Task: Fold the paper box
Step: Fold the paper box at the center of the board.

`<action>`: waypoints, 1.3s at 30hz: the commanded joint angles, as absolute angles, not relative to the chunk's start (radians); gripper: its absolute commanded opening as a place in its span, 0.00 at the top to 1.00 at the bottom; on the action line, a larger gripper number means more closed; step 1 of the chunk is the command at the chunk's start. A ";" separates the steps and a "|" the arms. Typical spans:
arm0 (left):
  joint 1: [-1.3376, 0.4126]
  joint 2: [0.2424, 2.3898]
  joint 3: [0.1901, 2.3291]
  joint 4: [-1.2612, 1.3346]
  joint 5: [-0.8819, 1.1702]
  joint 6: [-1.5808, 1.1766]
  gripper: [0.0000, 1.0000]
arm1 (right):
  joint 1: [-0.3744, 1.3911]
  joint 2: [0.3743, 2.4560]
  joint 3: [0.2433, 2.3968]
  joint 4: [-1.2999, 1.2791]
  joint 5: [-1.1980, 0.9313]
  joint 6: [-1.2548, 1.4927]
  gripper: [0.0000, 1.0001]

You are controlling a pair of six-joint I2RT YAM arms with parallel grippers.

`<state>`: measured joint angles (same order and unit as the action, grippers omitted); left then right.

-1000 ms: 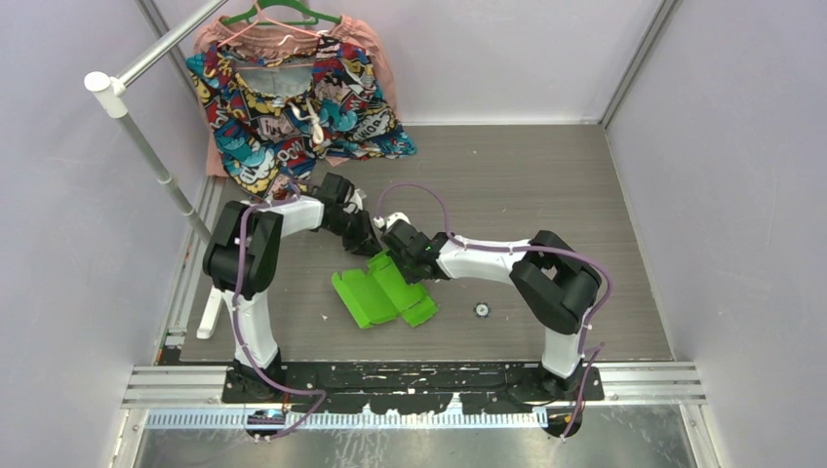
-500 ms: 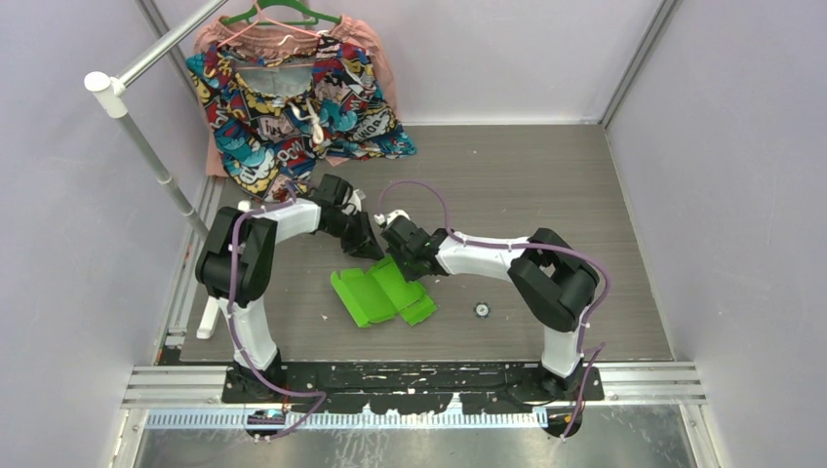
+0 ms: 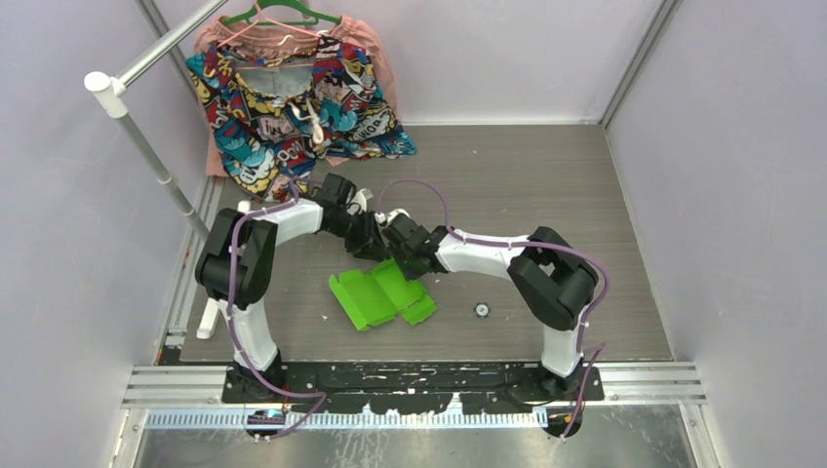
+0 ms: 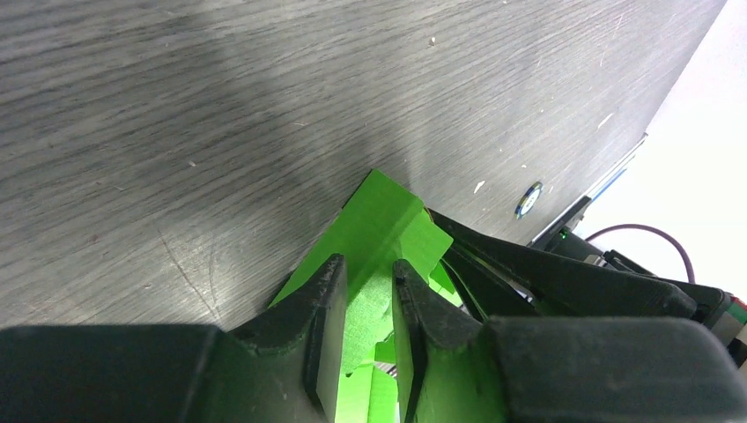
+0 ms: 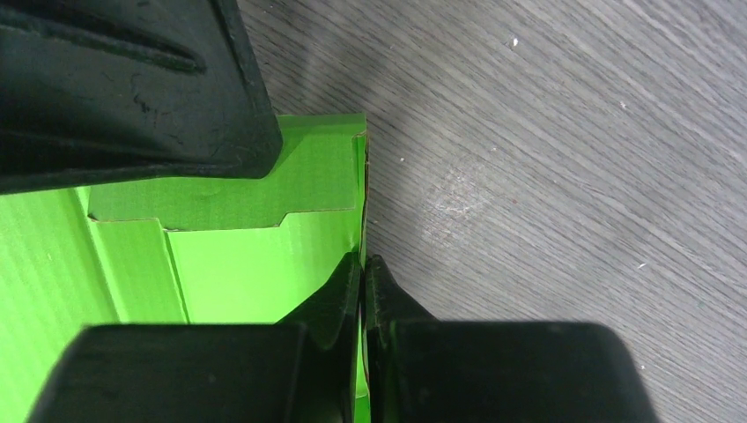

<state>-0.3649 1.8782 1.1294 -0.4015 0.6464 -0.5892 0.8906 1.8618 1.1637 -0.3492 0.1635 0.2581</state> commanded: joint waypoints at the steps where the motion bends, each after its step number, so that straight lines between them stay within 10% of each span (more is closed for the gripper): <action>1: -0.376 1.826 1.157 -0.439 0.715 -0.561 0.73 | 0.880 1.914 1.166 -0.405 0.150 0.264 0.99; 14: -0.352 1.781 1.139 -0.458 0.596 -0.555 0.75 | 0.876 1.912 1.171 -0.410 0.148 0.265 0.99; 39: -0.282 1.000 0.808 -0.725 0.054 -0.707 0.78 | 0.807 1.866 1.111 -0.426 0.196 0.332 0.99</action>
